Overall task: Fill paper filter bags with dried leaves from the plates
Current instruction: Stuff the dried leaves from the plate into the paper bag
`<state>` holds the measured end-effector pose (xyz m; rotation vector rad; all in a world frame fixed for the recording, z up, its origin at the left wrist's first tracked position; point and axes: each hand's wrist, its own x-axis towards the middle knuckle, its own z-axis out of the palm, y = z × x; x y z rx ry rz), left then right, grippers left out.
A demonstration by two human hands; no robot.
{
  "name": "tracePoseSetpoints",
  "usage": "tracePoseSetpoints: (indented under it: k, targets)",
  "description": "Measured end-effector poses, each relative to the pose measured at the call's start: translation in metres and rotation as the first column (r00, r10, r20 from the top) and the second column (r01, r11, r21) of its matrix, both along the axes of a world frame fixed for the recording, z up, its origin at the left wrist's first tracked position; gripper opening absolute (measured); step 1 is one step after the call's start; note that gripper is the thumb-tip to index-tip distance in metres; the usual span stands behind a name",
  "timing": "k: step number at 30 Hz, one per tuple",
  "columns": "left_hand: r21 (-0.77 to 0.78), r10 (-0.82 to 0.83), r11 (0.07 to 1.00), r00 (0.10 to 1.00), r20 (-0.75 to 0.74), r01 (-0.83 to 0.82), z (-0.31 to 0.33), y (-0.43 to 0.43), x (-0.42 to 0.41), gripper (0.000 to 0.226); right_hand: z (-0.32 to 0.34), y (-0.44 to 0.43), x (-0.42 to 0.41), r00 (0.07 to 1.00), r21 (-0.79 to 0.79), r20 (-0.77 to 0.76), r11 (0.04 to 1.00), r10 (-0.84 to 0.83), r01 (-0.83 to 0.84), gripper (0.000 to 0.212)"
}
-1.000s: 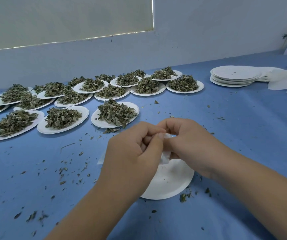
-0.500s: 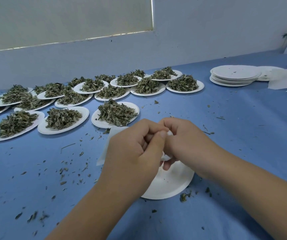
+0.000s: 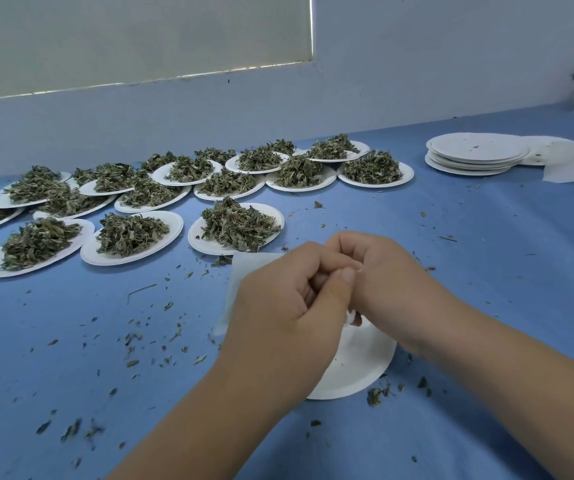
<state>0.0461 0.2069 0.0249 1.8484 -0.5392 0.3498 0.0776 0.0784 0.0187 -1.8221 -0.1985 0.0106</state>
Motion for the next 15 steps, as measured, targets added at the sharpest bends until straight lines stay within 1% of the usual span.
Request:
tracePoseSetpoints:
  k: [2,4,5,7,8,11,12,15]
  targets:
    - [0.017,0.004,1.0,0.999,0.048,-0.005,0.0,0.0,-0.001,0.017,0.0,0.004,0.0,1.0,-0.024,-0.007,1.0,-0.02,0.02,0.012]
    - [0.02,0.011,1.0,0.998,0.063,-0.012,0.001,0.002,-0.001,0.013,0.0,0.006,0.001,0.999,-0.058,0.016,0.997,-0.041,0.041,0.003]
    - [0.018,0.013,1.0,0.998,0.066,-0.014,0.001,0.003,0.0,0.013,0.0,0.005,0.001,0.998,-0.077,0.033,0.996,-0.047,0.049,0.001]
    - [0.012,0.019,1.0,0.997,0.071,-0.02,0.002,0.003,0.0,0.014,0.0,0.002,0.001,0.998,-0.09,0.047,0.995,-0.033,0.037,0.003]
    - [0.004,0.017,1.0,0.997,0.074,-0.018,0.003,0.003,0.0,0.015,0.002,0.0,0.0,0.999,-0.063,0.034,0.998,-0.007,0.009,0.002]
    - [-0.022,0.02,1.0,0.996,0.086,-0.018,0.005,0.002,0.0,0.016,0.008,-0.007,-0.004,0.991,0.097,-0.044,0.988,0.128,-0.124,0.009]
    - [-0.026,0.027,0.999,0.996,0.088,-0.025,0.005,0.003,0.0,0.016,0.009,-0.008,-0.005,0.985,0.129,-0.056,0.979,0.165,-0.157,0.01]
    - [-0.003,0.025,1.0,0.995,0.102,-0.024,0.005,0.003,0.0,0.015,0.01,-0.007,-0.007,0.983,0.127,-0.061,0.978,0.176,-0.167,0.006]
